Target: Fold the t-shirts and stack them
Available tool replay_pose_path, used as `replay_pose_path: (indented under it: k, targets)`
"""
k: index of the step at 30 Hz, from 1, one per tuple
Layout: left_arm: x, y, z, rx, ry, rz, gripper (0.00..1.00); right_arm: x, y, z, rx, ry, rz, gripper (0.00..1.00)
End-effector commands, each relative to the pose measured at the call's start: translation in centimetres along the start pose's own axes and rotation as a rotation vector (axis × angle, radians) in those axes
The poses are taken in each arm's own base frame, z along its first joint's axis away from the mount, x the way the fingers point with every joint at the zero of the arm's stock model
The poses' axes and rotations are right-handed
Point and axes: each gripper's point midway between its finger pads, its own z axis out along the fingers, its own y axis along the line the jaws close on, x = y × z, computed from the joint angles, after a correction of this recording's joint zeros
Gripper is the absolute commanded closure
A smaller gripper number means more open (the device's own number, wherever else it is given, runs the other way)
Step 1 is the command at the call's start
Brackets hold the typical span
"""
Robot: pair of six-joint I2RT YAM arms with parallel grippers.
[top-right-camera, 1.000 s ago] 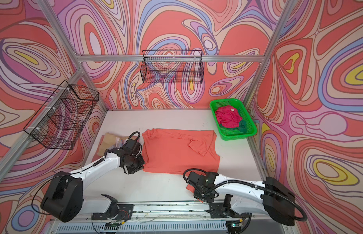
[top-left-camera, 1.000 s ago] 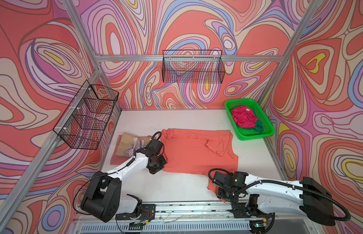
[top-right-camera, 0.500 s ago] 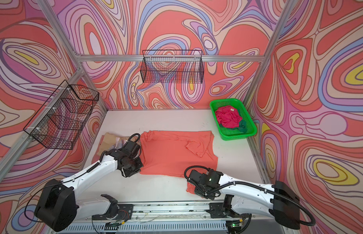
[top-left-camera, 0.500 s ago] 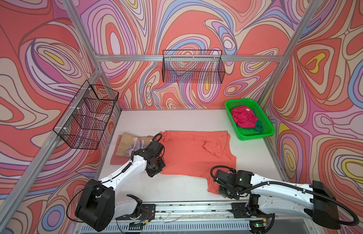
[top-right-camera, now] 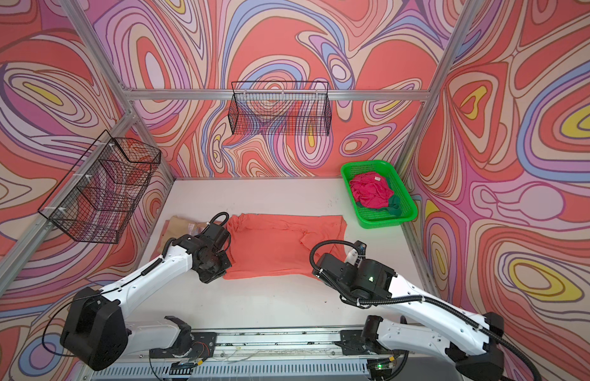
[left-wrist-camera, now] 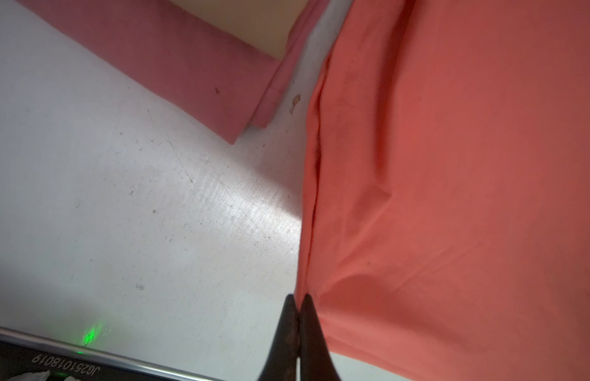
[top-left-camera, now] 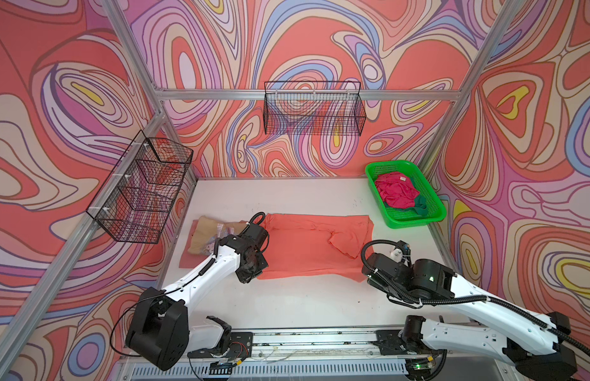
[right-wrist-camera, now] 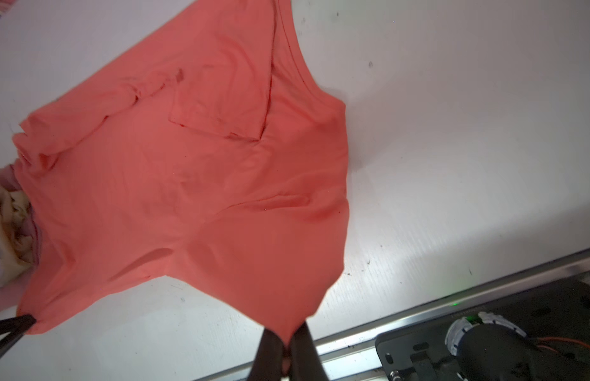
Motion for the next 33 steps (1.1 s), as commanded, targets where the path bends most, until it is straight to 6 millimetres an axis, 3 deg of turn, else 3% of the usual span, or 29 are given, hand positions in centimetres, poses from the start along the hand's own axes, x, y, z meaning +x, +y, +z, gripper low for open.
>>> replay_pose_path:
  k: [1,8,13,18,23,27,33]
  targets:
    - [-0.4,0.6,-0.9,-0.063,-0.008,0.022,1.00,-3.2,-1.8,-1.0,0.081,-0.136,-0.037,1.00]
    - [-1.2,0.0,-2.2,-0.113,0.006,0.114,1.00,-7.1,-1.1,-2.5,0.088,-0.243,-0.054,1.00]
    - [-1.7,-0.7,-3.2,-0.148,0.024,0.180,1.00,-8.1,-1.5,-1.5,0.141,-0.238,-0.093,1.00]
    - [-0.2,-1.2,-2.8,-0.155,0.069,0.227,1.00,-8.9,-1.6,-1.4,0.143,-0.238,-0.138,1.00]
    - [0.9,-0.2,-2.2,-0.212,0.114,0.275,1.00,-7.5,-1.1,0.9,0.151,-0.150,-0.191,1.00]
    - [-0.7,0.8,-2.9,-0.303,0.051,0.352,1.00,-7.6,-1.4,2.1,0.156,-0.129,-0.193,1.00]
    - [-3.0,-1.6,-2.6,-0.295,-0.013,0.392,1.00,-7.2,-1.0,5.9,0.125,-0.017,-0.175,1.00]
